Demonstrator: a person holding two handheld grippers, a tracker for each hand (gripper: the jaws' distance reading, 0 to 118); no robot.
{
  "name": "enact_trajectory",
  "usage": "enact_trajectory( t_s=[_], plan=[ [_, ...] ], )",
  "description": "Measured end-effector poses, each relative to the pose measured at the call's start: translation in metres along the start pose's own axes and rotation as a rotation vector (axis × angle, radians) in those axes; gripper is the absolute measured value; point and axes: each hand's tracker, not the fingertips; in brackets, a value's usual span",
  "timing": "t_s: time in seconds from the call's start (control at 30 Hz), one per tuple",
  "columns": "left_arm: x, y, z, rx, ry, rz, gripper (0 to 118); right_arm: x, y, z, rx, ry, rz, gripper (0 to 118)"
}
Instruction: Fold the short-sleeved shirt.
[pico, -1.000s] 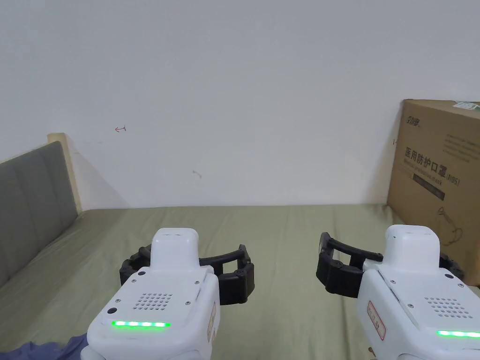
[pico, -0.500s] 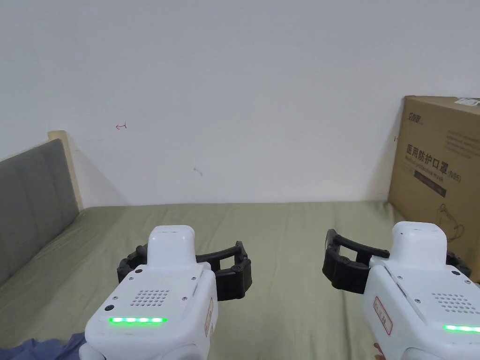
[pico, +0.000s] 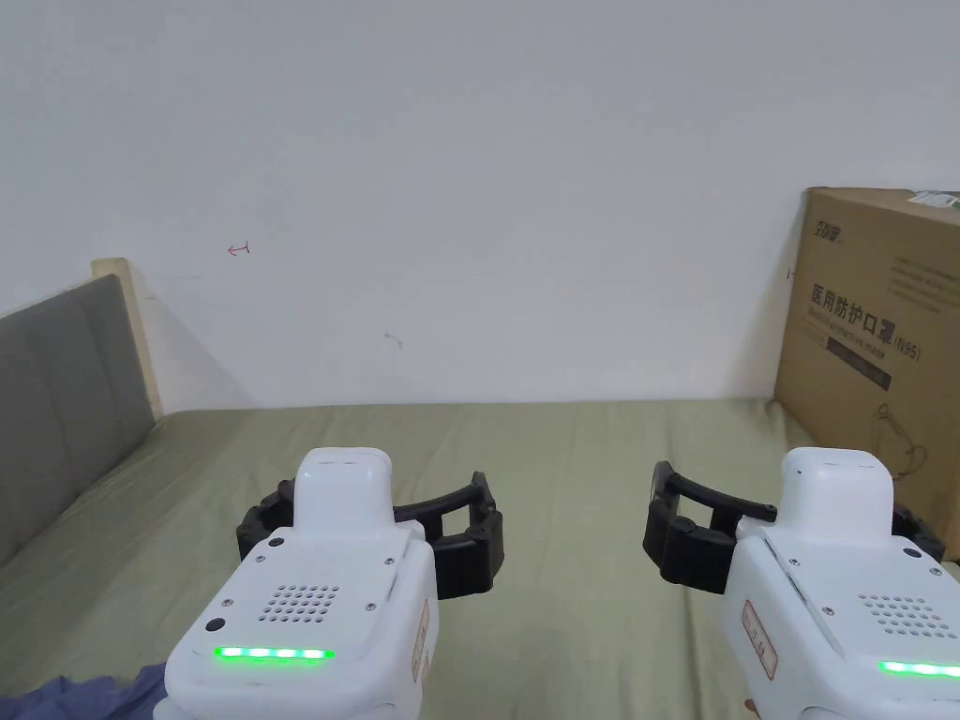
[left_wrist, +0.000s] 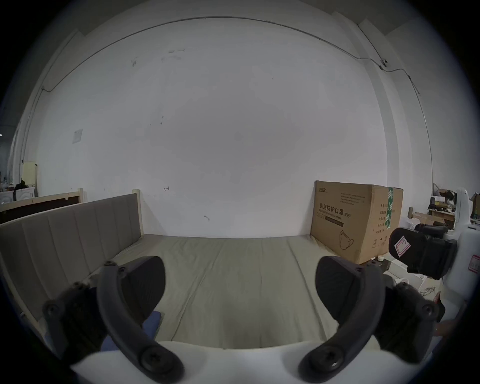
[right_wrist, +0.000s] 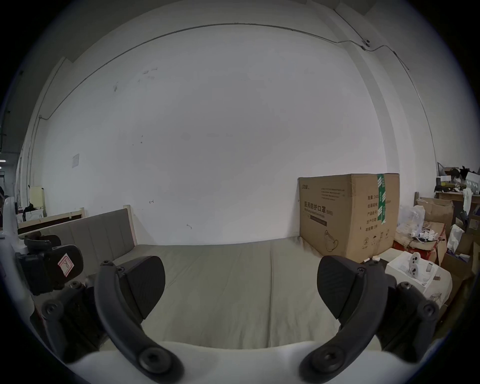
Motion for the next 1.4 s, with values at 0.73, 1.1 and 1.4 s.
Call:
enact_trajectory(
  t_s=[0.73,1.1,1.4],
  plan=[
    [-0.043,-0.014,-0.014,-0.223,0.074,0.117,1,-0.001,-0.017,-0.029,-0.169,0.101,-0.123,0],
    [-0.202,-0.014,0.087,-0.134,0.659,0.154,1,-0.172,-0.027,-0.053,-0.314,0.628,-0.100,0],
    [-0.247,-0.033,0.068,-0.398,0.517,0.134,1,-0.195,-0.042,-0.055,-0.380,0.688,-0.060,0]
  ],
)
